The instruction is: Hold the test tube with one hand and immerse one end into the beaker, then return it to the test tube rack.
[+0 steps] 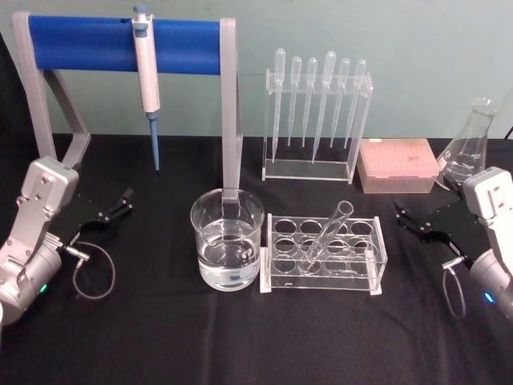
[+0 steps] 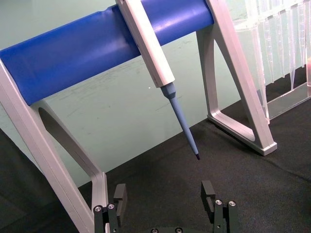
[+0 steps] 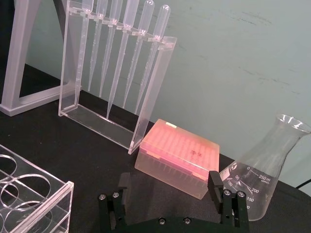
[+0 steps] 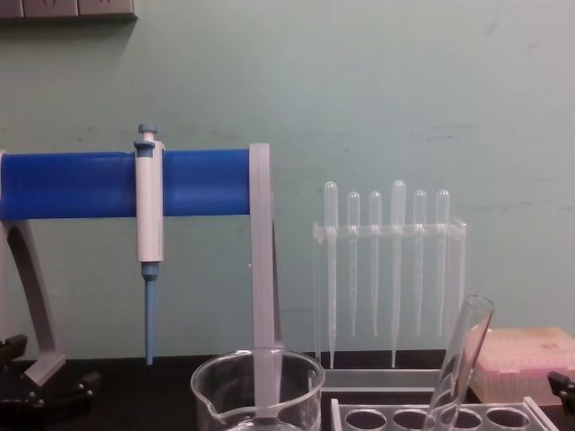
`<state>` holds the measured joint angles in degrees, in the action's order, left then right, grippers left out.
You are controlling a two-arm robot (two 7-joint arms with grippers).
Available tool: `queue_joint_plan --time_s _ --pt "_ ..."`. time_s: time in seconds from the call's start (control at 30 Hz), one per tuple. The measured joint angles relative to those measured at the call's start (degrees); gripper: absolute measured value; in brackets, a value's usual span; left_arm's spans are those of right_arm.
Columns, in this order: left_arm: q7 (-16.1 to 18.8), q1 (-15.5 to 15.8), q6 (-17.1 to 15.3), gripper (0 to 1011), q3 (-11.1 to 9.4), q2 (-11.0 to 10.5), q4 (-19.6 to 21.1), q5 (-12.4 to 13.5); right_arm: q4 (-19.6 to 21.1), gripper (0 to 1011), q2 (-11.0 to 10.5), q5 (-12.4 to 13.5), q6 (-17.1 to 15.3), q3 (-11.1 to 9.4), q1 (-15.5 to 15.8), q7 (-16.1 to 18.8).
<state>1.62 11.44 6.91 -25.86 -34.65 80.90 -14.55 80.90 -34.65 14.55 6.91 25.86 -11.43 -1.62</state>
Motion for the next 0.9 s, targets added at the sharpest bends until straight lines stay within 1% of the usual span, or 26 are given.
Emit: queue_joint_plan --time_s 0.9 --pt "0.0 0.0 0.0 1000 0.0 0.0 0.0 0.0 0.0 1002 0.0 0.0 0.0 0.0 0.0 0.0"
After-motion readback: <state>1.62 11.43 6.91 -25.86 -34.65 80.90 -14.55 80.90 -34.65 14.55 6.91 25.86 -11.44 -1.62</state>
